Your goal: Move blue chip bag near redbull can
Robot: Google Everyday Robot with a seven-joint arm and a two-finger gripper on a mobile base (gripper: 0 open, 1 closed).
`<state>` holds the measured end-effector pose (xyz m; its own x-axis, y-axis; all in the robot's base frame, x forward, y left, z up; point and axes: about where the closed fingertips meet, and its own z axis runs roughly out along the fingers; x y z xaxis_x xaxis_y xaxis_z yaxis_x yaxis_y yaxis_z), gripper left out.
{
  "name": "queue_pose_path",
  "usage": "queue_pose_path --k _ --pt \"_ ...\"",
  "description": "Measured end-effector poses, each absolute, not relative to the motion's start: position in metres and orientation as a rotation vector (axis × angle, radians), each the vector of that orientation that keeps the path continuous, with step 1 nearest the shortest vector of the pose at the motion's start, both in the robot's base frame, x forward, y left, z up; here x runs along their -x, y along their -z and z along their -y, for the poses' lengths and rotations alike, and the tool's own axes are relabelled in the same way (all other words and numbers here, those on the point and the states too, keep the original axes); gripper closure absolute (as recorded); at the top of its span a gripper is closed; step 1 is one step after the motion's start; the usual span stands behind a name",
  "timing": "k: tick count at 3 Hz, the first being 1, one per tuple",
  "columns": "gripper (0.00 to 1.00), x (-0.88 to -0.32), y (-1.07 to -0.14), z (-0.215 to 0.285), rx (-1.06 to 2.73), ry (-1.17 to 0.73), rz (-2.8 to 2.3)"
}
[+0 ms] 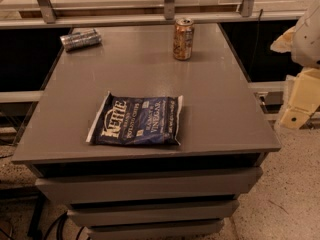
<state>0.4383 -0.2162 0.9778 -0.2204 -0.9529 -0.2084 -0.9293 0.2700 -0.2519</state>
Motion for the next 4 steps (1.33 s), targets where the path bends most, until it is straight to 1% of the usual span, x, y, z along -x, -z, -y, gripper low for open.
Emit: queue_pose_path --k 2,3,4 --pt "0.00 -0.443 -0.978 0.210 1.733 0.094 -2.213" --pt "0.00 -0.455 -0.976 0.190 1.794 0.056 -2.158" --pt "0.00 -0.468 -0.970 0.159 1.872 0.005 -2.089"
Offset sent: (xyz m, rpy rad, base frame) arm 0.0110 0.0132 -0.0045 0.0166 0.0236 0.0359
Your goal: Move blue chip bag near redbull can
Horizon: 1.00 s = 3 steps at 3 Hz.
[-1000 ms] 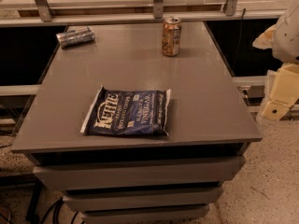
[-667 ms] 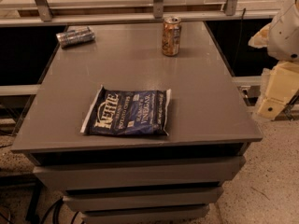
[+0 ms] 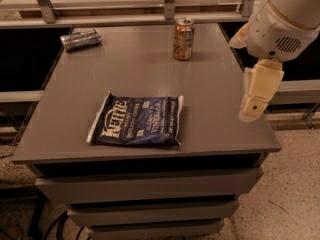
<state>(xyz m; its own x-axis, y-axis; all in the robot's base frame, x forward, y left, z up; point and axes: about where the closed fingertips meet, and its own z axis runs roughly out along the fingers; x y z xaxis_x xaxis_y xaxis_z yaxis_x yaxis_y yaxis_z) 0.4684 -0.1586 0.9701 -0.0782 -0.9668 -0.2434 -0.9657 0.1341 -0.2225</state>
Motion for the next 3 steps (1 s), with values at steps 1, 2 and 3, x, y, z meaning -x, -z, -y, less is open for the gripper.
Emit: queue_pose_path --k 1,2,3 --pt "0.00 -0.484 -0.961 0.124 1.939 -0.034 -2.037" --pt "0.00 -0.498 -0.932 0.065 2.024 -0.091 -2.000" --pt "0.00 -0.498 -0.932 0.065 2.024 -0.091 -2.000"
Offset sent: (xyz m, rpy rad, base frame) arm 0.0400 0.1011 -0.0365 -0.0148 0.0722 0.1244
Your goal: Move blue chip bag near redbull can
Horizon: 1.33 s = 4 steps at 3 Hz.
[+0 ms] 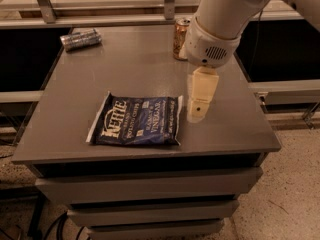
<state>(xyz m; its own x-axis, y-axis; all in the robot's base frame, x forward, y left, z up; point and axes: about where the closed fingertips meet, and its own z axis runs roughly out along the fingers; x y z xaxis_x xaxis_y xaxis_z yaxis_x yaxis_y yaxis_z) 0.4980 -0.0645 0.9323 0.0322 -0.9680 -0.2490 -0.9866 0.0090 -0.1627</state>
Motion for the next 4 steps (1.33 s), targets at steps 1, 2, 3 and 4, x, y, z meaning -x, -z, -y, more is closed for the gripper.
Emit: queue_pose_path --k 1,2,3,4 --pt "0.00 -0.496 -0.917 0.059 2.063 -0.141 -1.998" --pt "0.00 -0.495 -0.899 0.053 2.101 -0.202 -2.004" --pt "0.00 -0.492 -0.878 0.046 2.144 -0.268 -2.012" --pt "0.00 -0.491 -0.854 0.042 2.180 -0.329 -2.026"
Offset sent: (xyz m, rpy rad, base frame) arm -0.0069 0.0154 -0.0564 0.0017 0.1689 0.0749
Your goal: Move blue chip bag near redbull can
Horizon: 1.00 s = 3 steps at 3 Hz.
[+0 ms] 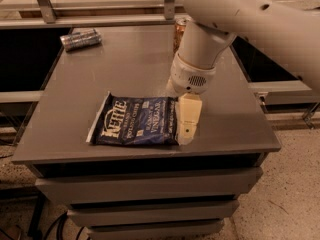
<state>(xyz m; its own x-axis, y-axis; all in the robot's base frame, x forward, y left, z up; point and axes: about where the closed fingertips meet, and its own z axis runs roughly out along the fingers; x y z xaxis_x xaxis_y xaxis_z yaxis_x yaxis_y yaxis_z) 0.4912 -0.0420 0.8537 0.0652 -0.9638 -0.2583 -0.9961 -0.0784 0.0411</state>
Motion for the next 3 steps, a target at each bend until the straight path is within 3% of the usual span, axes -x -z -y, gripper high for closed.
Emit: queue_pose_path --k 1,3 --pt "0.00 -0.489 -0.832 0.039 2.206 -0.390 -2.041" --pt "0.41 -0.488 -0.827 0.038 2.212 -0.420 -2.054"
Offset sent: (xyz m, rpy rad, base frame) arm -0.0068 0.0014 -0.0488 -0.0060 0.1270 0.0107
